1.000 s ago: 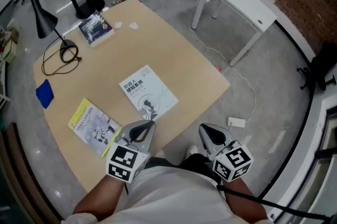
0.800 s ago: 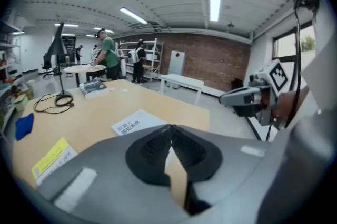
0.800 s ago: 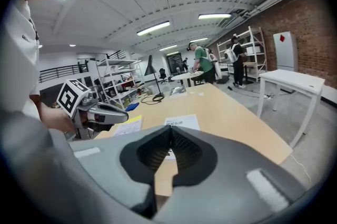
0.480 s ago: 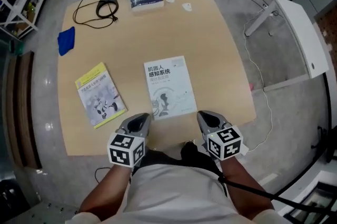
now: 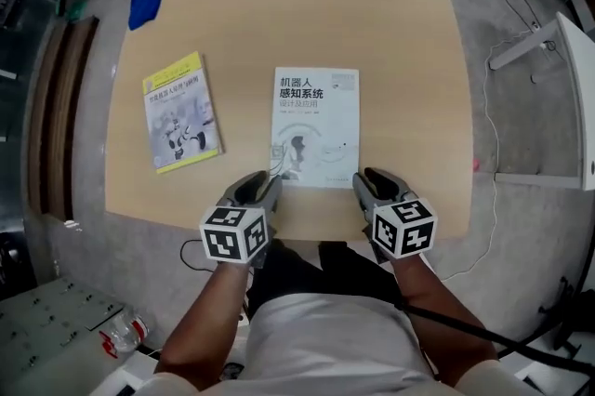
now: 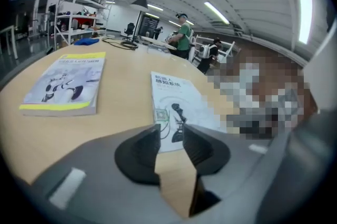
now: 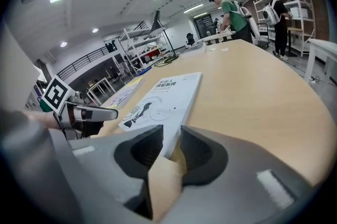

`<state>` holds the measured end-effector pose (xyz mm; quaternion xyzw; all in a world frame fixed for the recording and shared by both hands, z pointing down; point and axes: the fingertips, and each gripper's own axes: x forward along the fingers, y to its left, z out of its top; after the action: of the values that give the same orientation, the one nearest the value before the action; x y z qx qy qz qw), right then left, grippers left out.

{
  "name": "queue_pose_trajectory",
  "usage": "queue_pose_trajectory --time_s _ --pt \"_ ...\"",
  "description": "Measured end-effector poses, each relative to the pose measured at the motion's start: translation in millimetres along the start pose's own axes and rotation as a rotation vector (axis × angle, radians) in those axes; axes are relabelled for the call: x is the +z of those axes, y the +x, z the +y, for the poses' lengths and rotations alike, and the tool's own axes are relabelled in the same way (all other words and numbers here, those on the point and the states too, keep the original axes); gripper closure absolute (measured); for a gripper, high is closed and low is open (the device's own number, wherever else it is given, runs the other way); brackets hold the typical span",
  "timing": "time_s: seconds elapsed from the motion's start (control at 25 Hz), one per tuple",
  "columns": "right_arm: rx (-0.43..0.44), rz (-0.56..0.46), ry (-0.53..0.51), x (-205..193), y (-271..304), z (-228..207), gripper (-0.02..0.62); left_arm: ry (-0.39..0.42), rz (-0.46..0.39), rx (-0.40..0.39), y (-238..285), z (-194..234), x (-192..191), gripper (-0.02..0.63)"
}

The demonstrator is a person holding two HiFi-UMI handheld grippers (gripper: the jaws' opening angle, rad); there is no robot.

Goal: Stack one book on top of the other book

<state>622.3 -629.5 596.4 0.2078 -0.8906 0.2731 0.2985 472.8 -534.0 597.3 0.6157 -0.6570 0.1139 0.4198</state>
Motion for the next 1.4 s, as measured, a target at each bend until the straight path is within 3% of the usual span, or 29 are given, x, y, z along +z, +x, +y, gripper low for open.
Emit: queue_pose_trajectory --time_s 0.24,0.96,1.4 --pt "0.032 0.057 0.012 -14 11 6 0.502 -0.034 0.070 0.045 10 8 -18 0.454" --pt "-0.051 0.080 -0.039 -24 12 11 0.502 0.048 0.109 -0.001 19 4 -25 0.461" --pt "-0.058 0.117 -0.027 -72 -17 42 0.502 0.072 0.181 -0.068 -24 -6 -81 0.474"
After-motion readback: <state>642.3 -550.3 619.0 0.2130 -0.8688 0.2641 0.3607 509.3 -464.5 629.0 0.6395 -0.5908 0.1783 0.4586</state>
